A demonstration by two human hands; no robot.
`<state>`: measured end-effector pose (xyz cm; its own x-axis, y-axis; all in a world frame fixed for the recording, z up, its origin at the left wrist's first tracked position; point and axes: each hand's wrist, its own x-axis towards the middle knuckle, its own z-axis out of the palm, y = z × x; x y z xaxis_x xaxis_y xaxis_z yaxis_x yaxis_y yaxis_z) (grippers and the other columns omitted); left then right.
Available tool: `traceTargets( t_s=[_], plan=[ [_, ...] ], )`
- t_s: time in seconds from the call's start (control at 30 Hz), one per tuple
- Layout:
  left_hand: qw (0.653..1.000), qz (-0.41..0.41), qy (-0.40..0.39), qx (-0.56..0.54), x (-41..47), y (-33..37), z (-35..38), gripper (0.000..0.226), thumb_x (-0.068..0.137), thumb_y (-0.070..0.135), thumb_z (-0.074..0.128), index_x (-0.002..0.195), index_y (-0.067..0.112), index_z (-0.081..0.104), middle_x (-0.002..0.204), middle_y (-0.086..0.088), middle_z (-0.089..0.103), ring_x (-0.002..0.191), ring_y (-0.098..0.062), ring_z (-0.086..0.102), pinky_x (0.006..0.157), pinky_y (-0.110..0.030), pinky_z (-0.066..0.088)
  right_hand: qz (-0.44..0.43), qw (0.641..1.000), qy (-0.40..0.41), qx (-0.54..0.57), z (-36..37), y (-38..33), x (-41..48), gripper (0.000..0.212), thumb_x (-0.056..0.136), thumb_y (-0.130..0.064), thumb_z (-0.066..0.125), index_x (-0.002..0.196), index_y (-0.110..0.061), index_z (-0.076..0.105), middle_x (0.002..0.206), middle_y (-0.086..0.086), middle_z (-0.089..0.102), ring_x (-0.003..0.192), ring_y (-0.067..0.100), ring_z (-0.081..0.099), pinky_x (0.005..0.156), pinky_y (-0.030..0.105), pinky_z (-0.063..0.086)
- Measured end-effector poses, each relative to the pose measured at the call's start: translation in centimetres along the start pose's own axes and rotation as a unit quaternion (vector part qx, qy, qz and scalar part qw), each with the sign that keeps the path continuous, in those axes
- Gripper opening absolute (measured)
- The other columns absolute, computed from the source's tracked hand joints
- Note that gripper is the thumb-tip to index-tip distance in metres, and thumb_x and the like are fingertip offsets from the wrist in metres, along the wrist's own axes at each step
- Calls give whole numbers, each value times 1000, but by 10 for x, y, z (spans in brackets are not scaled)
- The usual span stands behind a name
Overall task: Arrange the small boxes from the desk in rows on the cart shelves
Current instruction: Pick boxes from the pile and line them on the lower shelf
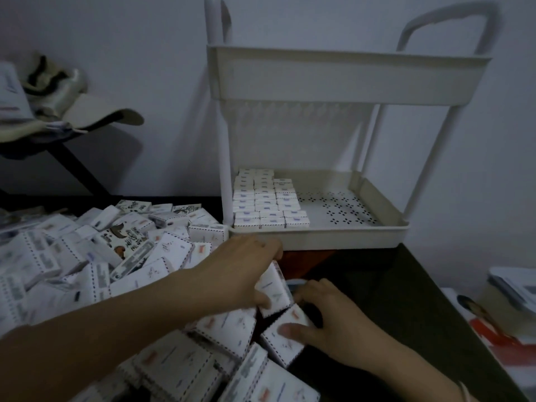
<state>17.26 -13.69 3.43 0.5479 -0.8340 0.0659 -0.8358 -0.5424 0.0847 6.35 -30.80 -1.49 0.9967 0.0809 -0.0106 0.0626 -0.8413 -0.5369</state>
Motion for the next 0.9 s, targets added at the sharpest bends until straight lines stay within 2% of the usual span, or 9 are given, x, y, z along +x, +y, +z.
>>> traceTargets(
  t_s=[0.17,0.33,0.4,0.53,0.63,0.7,0.77,0.83,0.9],
  plan=[
    [998,-9,15,-54,13,-1,-7,42,81,39,73,117,35,52,107,16,54,96,-6,51,80,-26,45,28,996,41,74,-5,13,-9,10,89,-43,60,100,-43,59,109,-17,58,102,-3,52,91,26,48],
    [999,-28,2,-36,27,-10,-3,30,82,42,70,109,32,63,103,11,56,94,-9,52,82,-32,47,1,998,-54,-41,-21,20,-13,54,77,-69,59,125,-45,52,121,-24,40,109,-6,33,95,21,40],
    [999,-35,29,-2,32,-11,-3,29,81,46,68,107,33,64,101,13,59,95,-10,56,79,-32,49,-1,996,-86,-41,-26,22,-14,54,74,-69,63,122,-47,51,124,-22,39,112,-5,32,98,21,39],
    [995,-54,61,-49,40,-11,-3,25,82,43,71,103,34,62,96,16,68,88,-4,60,76,-32,52,18,997,-42,59,-29,30,-13,39,75,-51,74,106,-45,51,115,-20,52,109,-6,46,95,24,45],
    [985,-52,69,-150,45,-12,0,22,82,26,75,96,32,59,79,15,69,70,2,65,59,-16,49,34,983,17,177,-35,39,-8,37,78,-36,75,109,-33,55,112,-14,64,105,-4,60,90,28,54],
    [979,-47,76,-183,48,-13,0,26,80,19,76,94,32,59,77,15,69,68,4,64,57,-13,47,37,974,32,221,-40,43,-4,34,82,-36,69,114,-32,56,109,-18,67,102,-2,64,86,25,55],
    [974,-47,74,-207,53,-17,-3,29,76,24,80,96,34,60,90,15,69,77,1,64,68,-24,54,39,968,59,239,-45,45,1,30,88,-34,61,117,-34,56,106,-17,69,97,-3,65,80,22,55],
    [963,-59,64,-255,59,-18,-9,35,70,43,82,97,36,62,108,19,66,84,1,64,76,-28,55,40,968,95,230,-52,45,7,32,93,-32,55,124,-38,50,106,-14,67,93,-6,64,76,18,54],
    [948,-81,90,-293,65,-17,-18,38,66,63,72,92,36,63,110,24,64,71,9,61,71,-23,51,39,968,125,213,-60,47,15,41,95,-35,50,132,-46,40,109,-18,62,91,-6,63,75,18,54]
  ],
)
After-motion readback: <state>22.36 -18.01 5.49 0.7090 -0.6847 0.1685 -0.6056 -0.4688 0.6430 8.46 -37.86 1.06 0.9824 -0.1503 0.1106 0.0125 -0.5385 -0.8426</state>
